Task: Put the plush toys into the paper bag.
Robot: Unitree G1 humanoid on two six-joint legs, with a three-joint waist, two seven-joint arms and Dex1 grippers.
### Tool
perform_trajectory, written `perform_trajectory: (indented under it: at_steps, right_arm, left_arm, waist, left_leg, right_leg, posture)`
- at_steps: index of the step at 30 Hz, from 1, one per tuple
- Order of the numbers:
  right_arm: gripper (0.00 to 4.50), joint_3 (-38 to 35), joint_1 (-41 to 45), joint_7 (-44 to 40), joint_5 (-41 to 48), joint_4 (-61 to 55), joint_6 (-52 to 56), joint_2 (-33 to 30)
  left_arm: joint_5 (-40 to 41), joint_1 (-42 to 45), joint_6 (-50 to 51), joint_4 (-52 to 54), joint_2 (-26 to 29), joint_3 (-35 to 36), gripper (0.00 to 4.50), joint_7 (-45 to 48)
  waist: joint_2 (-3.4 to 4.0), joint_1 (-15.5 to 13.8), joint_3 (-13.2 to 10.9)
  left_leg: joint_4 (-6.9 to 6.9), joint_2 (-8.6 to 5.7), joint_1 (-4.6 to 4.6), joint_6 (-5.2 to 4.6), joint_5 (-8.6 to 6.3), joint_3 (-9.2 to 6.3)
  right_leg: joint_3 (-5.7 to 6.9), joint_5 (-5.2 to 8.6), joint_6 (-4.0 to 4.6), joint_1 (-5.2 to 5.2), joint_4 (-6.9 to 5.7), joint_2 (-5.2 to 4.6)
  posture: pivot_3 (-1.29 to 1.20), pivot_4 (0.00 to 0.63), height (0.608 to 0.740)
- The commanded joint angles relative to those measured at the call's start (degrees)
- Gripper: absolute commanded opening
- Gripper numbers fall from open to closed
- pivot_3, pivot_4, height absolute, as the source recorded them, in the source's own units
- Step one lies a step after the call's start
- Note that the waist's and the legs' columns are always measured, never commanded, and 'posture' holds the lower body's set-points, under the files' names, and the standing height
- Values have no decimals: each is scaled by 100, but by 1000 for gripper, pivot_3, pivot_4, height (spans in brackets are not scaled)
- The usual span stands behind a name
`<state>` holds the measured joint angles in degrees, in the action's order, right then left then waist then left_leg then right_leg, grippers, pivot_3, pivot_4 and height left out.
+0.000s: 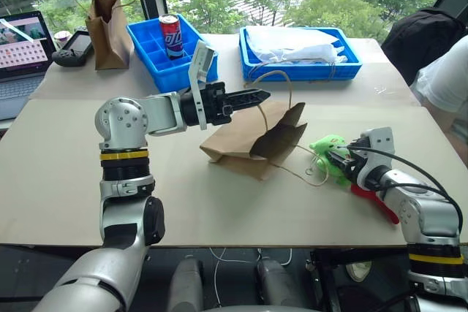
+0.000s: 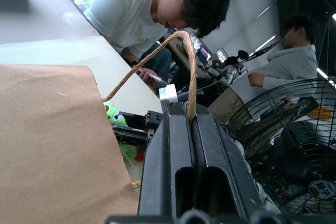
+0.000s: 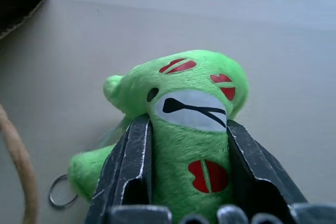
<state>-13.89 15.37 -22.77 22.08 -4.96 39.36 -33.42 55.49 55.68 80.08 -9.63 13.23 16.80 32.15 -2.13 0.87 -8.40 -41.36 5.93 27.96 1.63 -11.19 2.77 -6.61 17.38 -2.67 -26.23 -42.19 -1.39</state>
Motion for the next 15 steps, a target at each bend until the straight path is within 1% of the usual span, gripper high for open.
perform_trajectory:
  at_steps: [1, 2, 3, 4, 6, 10, 13, 15]
  right_arm:
    - [463, -614, 294, -165, 93, -380, -396, -415]
    - [118, -630, 311, -318, 153, -486, -412, -525]
    - [18, -571, 308, -511, 186, -626, -406, -665]
    - [18, -495, 314, -680, 217, -781, -391, -800]
    - [18, -482, 429, -819, 592, -1203, -124, -805]
    - [18, -97, 296, -1226, 1038, -2210, 436, -1096]
    - [18, 36, 310, -1133, 1485, -2604, 1075, -1060]
    - [18, 304, 345, -1047, 1708, -2697, 1419, -897]
  left_arm:
    - [159, 123, -37, 92, -47, 24, 0, 19]
    - [165, 135, -46, 72, -63, 19, 0, 15]
    - [164, 149, -59, 49, -77, 14, 0, 13]
    - [162, 161, -71, 24, -86, 4, 0, 18]
    - [198, 201, -65, -51, -136, 37, 0, 8]
    - [187, 335, -99, -171, -200, 73, 0, -38]
    - [161, 363, -91, -165, -165, 15, 0, -4]
    - [210, 372, -37, -192, -185, 76, 0, -61]
  waist:
    - [7, -5, -4]
    - [7, -7, -5]
    - [8, -9, -5]
    - [8, -7, -5]
    - [8, 0, -5]
    - [8, 31, -5]
    - [8, 6, -6]
    - [8, -2, -5]
  left_leg:
    - [0, -2, 1, 0, 0, 1]
    - [0, -4, 2, 0, 0, 1]
    - [1, -4, 2, 0, 0, 1]
    - [4, -5, 2, 0, 0, 0]
    - [9, -4, 1, 0, 0, -2]
    - [12, -4, -1, 0, 0, -7]
    - [11, -7, 1, 0, 0, -8]
    - [10, -8, 1, 0, 0, -8]
  right_leg:
    - [-1, 0, -1, 0, 0, -1]
    - [-1, 1, -2, -1, 0, -3]
    - [-1, 1, -3, -1, 2, -3]
    - [-1, 2, -4, -1, 3, -3]
    - [0, 2, -4, 0, 6, -2]
    - [0, 2, -4, 0, 5, 0]
    - [1, 2, -4, 1, 7, -2]
    - [0, 2, -4, 2, 9, -3]
  posture:
    - [0, 150, 665]
    - [0, 150, 665]
    - [0, 150, 665]
    - [0, 150, 665]
    - [0, 150, 665]
    - [0, 150, 665]
    - [0, 150, 665]
    - [0, 150, 665]
